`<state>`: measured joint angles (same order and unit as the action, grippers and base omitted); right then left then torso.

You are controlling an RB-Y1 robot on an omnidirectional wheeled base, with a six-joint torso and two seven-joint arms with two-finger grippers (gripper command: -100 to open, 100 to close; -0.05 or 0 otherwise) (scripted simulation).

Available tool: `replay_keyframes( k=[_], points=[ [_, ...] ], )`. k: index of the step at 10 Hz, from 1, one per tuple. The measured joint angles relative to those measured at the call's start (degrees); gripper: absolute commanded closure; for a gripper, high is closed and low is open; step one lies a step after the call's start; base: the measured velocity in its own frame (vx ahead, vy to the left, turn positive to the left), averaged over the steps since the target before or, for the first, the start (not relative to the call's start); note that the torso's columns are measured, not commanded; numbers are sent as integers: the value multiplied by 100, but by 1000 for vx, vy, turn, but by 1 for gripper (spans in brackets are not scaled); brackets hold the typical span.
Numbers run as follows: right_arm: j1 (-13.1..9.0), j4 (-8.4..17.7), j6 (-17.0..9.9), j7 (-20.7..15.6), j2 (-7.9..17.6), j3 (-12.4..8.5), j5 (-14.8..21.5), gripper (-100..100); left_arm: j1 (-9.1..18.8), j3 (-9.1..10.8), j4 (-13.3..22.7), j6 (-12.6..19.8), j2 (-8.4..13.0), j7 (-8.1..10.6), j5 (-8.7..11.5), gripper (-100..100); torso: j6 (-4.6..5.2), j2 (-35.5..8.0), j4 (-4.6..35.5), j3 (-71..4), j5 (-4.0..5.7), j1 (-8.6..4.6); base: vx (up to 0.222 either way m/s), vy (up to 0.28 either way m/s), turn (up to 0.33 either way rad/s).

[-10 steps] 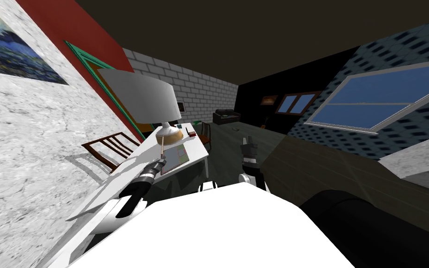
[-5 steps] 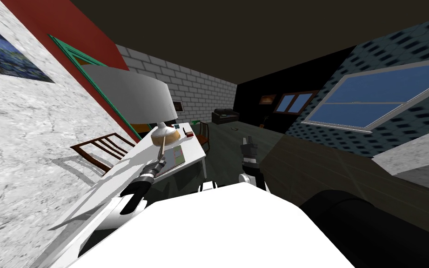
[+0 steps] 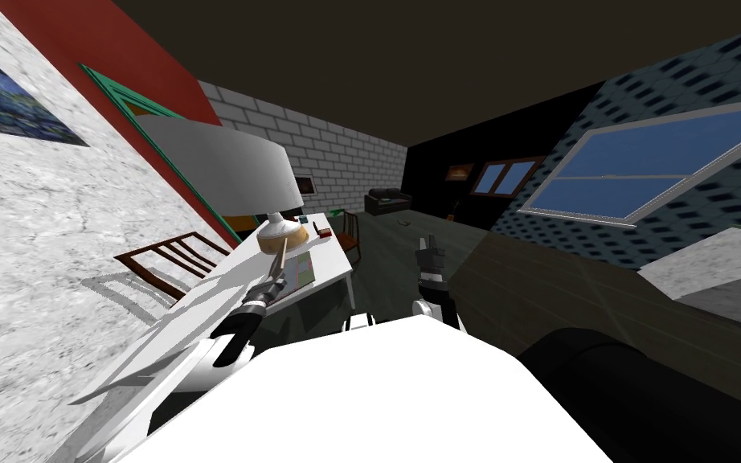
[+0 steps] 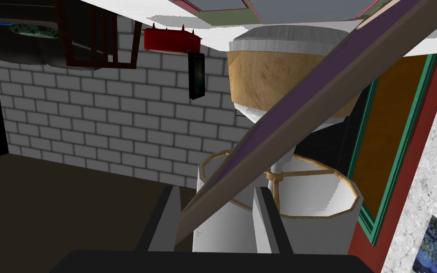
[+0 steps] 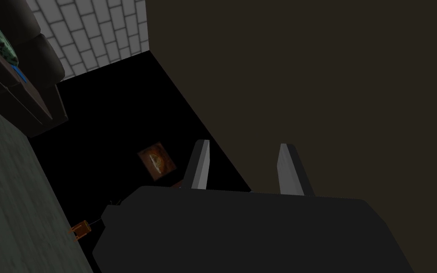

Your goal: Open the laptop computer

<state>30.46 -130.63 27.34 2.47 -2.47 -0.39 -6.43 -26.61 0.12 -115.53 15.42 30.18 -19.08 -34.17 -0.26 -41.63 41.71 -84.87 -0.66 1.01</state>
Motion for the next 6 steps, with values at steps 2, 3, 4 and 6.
replay_keyframes(
  k=[2,3,4,6],
  points=[
    [0,0,0,0,0,0,0,0,55,-20,156,-19,-55,-119,-162,100,1,-3,-7,3,-10,3,8,-51,-11],
    [0,0,0,0,0,0,0,0,109,-25,292,-47,-57,-182,-239,100,3,2,-8,3,-17,13,9,-46,-13],
    [0,0,0,0,0,0,0,0,122,-27,361,-56,-88,-238,-311,100,0,-4,-8,4,-22,17,13,-54,-24],
    [0,0,0,0,0,0,0,0,142,-27,502,-62,10,-313,-347,100,-5,-3,-6,5,-22,30,2,-36,0]
  ],
)
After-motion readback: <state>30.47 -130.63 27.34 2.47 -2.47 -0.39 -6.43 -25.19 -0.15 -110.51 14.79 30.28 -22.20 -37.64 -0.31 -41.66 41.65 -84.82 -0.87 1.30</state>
